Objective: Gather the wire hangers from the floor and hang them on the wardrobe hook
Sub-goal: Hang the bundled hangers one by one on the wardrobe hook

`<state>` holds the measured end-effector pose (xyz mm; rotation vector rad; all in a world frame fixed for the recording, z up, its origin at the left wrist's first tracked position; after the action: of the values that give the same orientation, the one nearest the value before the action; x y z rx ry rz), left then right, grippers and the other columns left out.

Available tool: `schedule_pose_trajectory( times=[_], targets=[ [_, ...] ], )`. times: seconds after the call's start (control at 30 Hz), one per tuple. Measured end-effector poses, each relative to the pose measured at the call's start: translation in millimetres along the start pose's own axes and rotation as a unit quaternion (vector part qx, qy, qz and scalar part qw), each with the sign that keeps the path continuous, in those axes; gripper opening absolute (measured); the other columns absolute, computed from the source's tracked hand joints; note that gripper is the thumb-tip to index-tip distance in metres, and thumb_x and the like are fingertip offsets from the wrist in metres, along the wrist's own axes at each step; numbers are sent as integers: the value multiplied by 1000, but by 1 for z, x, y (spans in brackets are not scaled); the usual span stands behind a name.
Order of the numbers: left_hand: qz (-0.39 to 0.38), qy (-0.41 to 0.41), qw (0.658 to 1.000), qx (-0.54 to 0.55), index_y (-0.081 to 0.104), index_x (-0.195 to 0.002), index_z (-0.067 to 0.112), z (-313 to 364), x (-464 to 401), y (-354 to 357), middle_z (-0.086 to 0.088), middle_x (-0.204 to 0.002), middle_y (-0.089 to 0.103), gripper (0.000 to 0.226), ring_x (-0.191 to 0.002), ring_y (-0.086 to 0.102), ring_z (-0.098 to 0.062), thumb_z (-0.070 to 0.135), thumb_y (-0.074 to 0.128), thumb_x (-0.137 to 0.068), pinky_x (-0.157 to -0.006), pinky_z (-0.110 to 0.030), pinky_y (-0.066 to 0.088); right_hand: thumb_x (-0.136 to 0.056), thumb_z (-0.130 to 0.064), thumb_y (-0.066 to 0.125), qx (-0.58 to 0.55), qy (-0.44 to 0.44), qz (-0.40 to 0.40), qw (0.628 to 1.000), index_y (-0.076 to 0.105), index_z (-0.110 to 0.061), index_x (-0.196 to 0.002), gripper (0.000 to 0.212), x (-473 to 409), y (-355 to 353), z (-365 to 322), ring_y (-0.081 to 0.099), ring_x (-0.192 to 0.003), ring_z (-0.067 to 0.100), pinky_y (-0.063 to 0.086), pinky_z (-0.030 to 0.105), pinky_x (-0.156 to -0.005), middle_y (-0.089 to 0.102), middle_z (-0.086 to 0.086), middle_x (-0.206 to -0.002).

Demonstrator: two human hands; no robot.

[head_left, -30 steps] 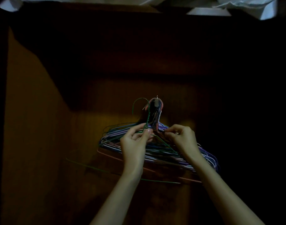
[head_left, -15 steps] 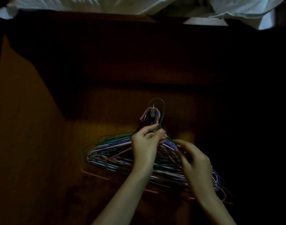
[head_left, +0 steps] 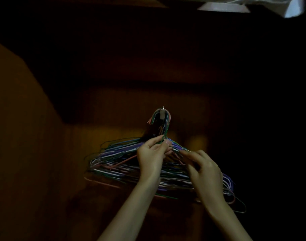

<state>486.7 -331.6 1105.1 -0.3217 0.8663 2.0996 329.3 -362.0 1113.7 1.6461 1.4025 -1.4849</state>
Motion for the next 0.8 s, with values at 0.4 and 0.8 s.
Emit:
schedule_pose_trajectory(
  times=[0.4, 0.8],
  targets=[
    [71, 320, 797, -508, 62, -103, 26, 72, 19, -49, 3, -102, 64, 25, -88, 56, -9, 43, 51, -87, -70, -23, 44, -84, -29, 64, 67, -34, 16, 997, 62, -24, -114, 30, -1, 12, 12, 52, -101, 17, 39, 29, -80, 58, -3, -105],
    [-79, 294, 669, -678, 36, -140, 36, 35, -6, -44, 14, -138, 49, 55, -115, 56, -11, 25, 58, -91, -73, -24, 45, -91, -37, 55, 167, -15, -134, 977, 32, -33, -141, 55, -6, 39, 24, 57, -115, 16, 48, 32, -79, 48, -9, -140]
  ],
)
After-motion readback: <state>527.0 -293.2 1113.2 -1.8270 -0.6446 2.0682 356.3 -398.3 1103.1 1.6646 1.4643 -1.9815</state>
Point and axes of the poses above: each hand's wrist, its own x-axis away from the middle knuckle, its own y-axis out of the palm, z = x × y, the point moved 10 cm from there along -x, towards the middle knuckle
